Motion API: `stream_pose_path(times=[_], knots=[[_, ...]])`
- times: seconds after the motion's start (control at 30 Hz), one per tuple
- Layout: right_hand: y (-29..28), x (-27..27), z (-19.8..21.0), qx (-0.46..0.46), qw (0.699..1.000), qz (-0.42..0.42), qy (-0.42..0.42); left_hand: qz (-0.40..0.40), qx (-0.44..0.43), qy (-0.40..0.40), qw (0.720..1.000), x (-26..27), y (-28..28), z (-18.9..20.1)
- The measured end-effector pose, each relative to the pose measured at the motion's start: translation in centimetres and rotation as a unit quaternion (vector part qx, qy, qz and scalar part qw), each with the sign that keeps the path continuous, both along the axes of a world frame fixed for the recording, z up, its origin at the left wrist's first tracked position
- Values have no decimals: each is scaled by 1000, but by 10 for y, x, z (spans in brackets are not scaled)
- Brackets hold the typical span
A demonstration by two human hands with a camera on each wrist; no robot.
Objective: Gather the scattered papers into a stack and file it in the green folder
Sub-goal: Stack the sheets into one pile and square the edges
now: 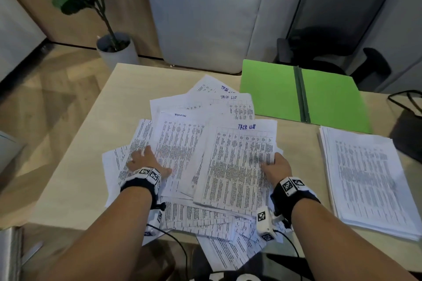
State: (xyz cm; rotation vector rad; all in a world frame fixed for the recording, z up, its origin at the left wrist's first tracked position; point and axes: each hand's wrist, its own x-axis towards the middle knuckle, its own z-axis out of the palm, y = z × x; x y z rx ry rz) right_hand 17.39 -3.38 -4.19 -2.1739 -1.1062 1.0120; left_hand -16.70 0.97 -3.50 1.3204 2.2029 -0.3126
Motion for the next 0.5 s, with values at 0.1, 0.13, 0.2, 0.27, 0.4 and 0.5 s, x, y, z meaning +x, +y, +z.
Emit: stream_pose_path(times=[0.1, 0.13, 0.2, 0.27, 0.4, 0.5], knots=[[6, -1, 1, 24, 1000, -3, -11, 43, 21, -67, 997, -2, 8, -1], [8, -1, 4, 36, 999, -4, -21, 47, 28, -80, 995, -2, 9, -3], [12, 0, 14, 71, 996, -29, -35, 39, 74, -83, 993, -1, 8, -6], [15, 4, 24, 96, 993, -65, -35, 45, 161, -90, 982, -2, 6, -11], [25, 8, 26, 101, 992, -74, -5, 45, 227, -94, 968, 2, 2, -6], [28, 5, 23, 77, 995, -61, 22, 23, 270, -93, 958, 12, 1, -2]])
